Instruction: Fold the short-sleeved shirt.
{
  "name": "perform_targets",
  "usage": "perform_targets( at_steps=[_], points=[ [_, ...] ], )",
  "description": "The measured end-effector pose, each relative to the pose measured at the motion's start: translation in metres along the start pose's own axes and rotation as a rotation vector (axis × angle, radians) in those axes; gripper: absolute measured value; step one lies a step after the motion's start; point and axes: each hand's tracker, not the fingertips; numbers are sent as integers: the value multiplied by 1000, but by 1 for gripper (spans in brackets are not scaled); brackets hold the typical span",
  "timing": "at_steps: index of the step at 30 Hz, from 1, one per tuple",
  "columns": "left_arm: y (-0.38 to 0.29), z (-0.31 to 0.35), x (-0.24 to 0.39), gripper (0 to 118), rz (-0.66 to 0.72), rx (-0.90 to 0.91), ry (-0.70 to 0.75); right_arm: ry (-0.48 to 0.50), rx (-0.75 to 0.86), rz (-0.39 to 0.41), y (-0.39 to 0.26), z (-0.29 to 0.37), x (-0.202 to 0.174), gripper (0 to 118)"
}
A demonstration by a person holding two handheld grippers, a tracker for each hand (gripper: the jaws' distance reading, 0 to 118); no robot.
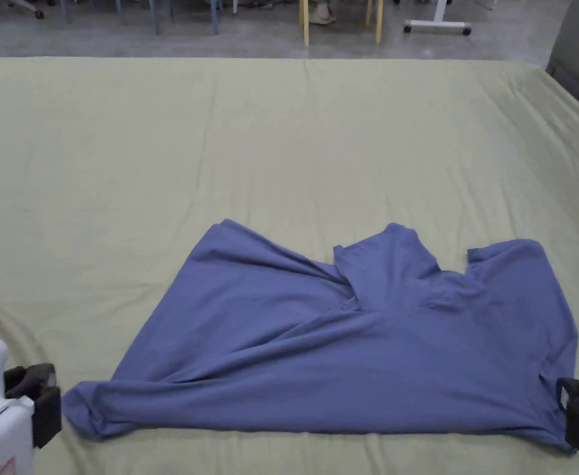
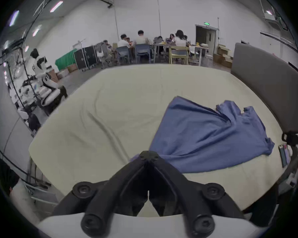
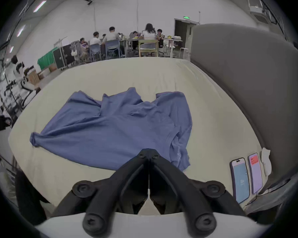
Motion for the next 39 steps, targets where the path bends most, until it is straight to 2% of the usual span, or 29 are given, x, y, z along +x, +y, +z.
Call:
perform_targets(
  at_steps=[1,4,8,9,11,12,21,22,23,24,25,26,28,30,31,32,33,34,35,39],
  points=[
    [2,-10,0,0,6,-74,-46,22,-33,24,2,-5,-2,3],
    [-1,-31,-3,0,29,-78,-36,37,-35,3,2,-12,-6,3],
    [2,-64,-4,0,27,-136,-50,34,-32,33,8,-19,-12,3],
    [4,-75,-7,5,52,-171,-61,40,-33,33,11,-21,-12,3],
    [3,-98,-12,73,104,-243,-88,53,-31,28,13,-25,-14,3],
    [0,-109,-15,86,111,-259,-97,57,-33,29,16,-28,-15,3],
    [-38,-178,-13,83,94,-452,-69,85,-86,61,25,-63,-36,3],
    [-42,-177,-14,78,109,-449,-97,87,-91,66,25,-66,-39,3],
    [-41,-172,-14,61,113,-405,-96,88,-95,71,25,-68,-41,3],
    [-37,-168,-15,20,112,-370,-96,88,-98,76,24,-70,-43,3],
    [-32,-167,-16,3,131,-360,-132,89,-106,84,24,-72,-44,3],
    [-30,-161,-14,3,171,-322,-154,90,-114,87,23,-74,-45,3],
    [-25,-160,0,3,53,-372,-127,96,-128,88,22,-77,-49,3],
    [-24,-152,3,3,63,-328,-113,101,-136,91,20,-80,-48,3],
    [-22,-150,2,3,76,-328,-121,105,-140,86,21,-79,-48,7],
    [-22,-147,2,3,89,-322,-126,115,-145,70,24,-81,-47,35],
    [-21,-144,3,3,87,-318,-123,136,-162,37,28,-86,-42,81],
    [-23,-147,-1,3,84,-315,-121,131,-166,33,31,-88,-40,117],
    [-23,-143,-3,3,74,-304,-114,160,-218,5,43,-100,-36,118],
    [-17,-133,-4,3,91,-288,-124,178,-159,24,97,-134,-36,118]
  ],
)
